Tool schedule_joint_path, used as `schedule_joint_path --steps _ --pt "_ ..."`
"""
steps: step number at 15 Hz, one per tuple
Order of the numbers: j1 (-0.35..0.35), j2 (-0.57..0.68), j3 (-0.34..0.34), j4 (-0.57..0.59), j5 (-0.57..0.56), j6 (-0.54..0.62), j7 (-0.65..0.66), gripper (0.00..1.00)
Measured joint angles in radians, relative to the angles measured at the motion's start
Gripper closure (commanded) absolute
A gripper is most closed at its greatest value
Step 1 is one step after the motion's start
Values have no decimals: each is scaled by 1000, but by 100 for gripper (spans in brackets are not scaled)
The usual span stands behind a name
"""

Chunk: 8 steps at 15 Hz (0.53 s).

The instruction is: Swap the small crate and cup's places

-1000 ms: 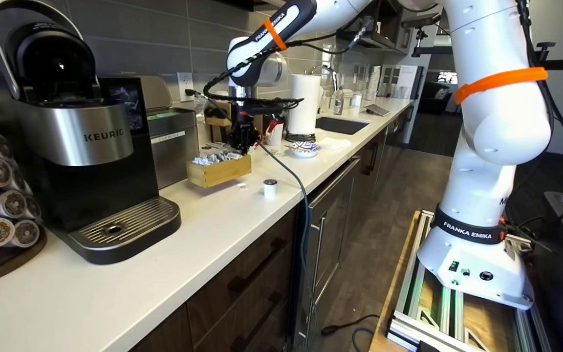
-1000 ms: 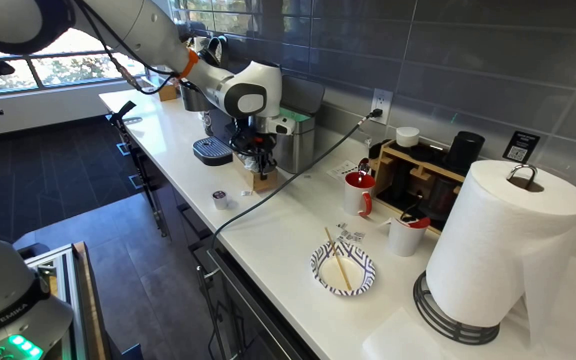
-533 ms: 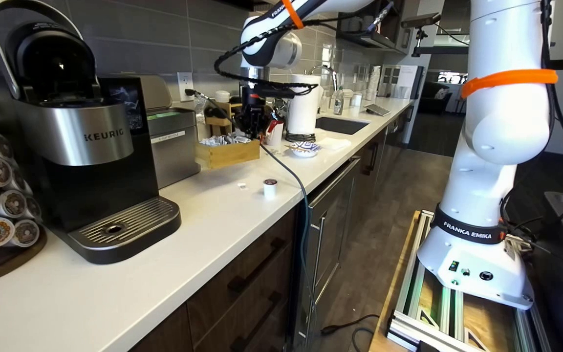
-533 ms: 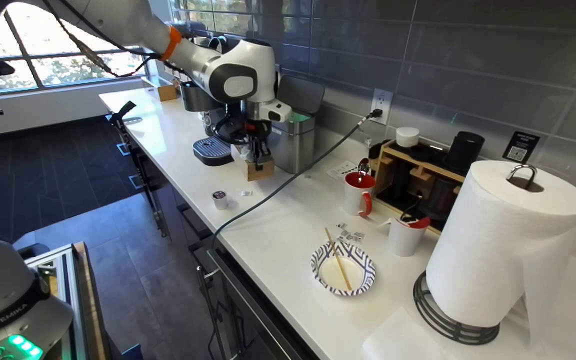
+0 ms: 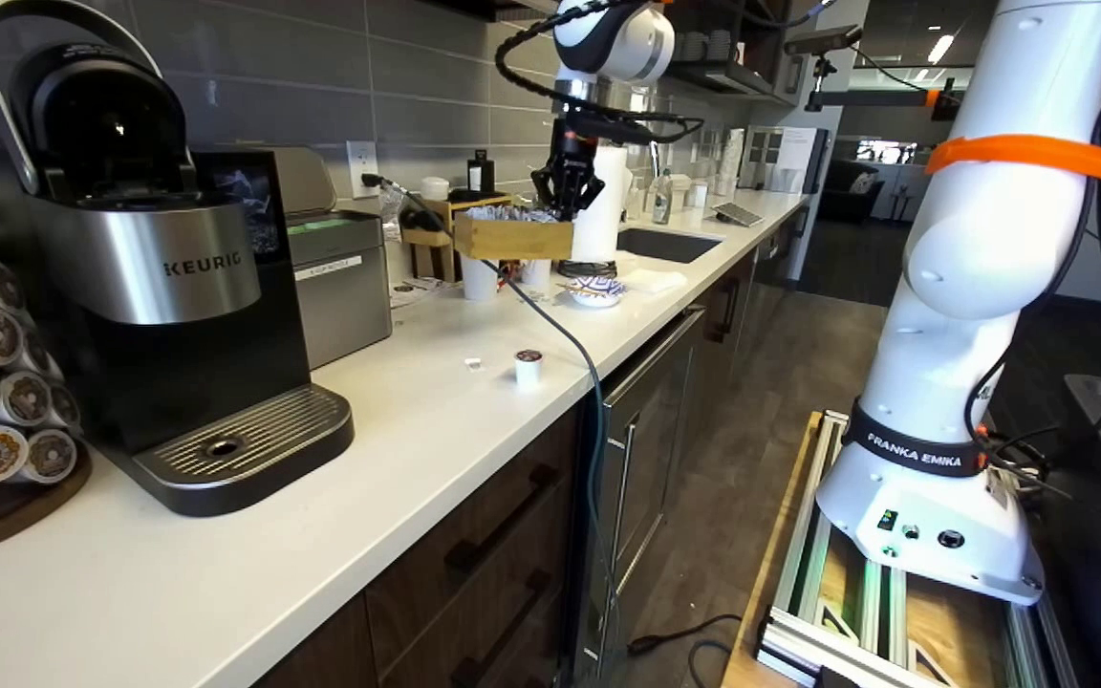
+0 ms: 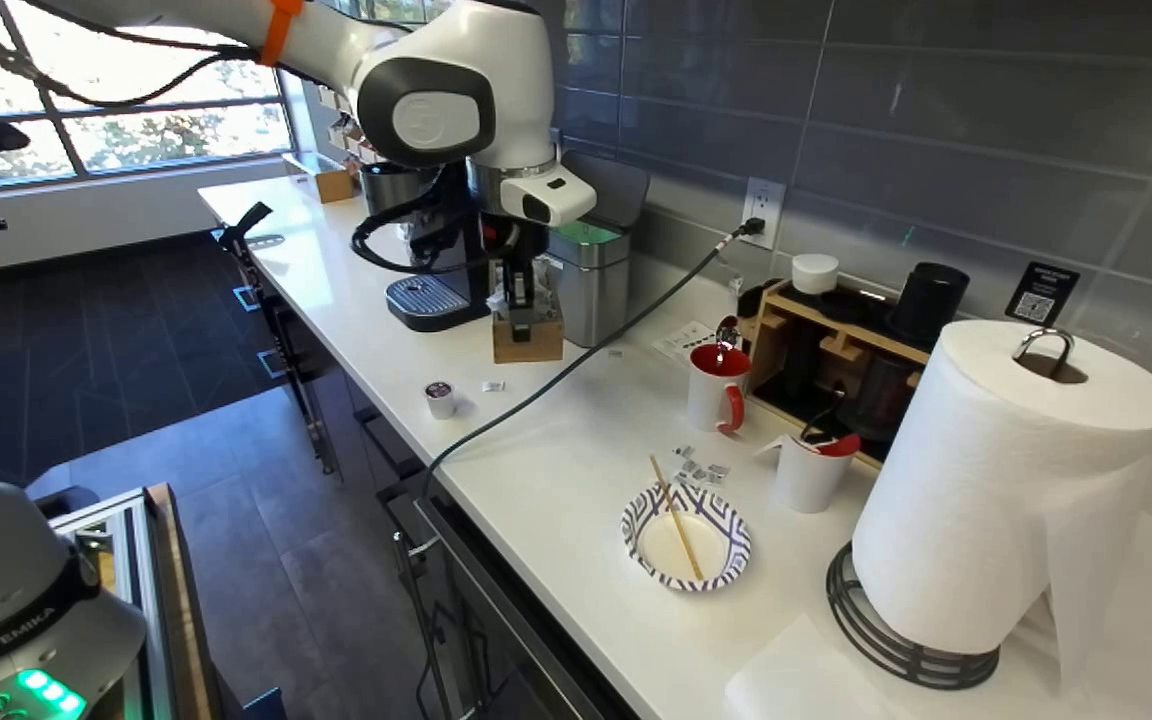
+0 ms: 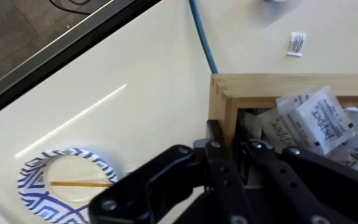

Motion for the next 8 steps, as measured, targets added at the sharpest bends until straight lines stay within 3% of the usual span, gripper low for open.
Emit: schedule_joint_path --steps 8 --pt "-115 -31 -79 -32 35 -3 210 97"
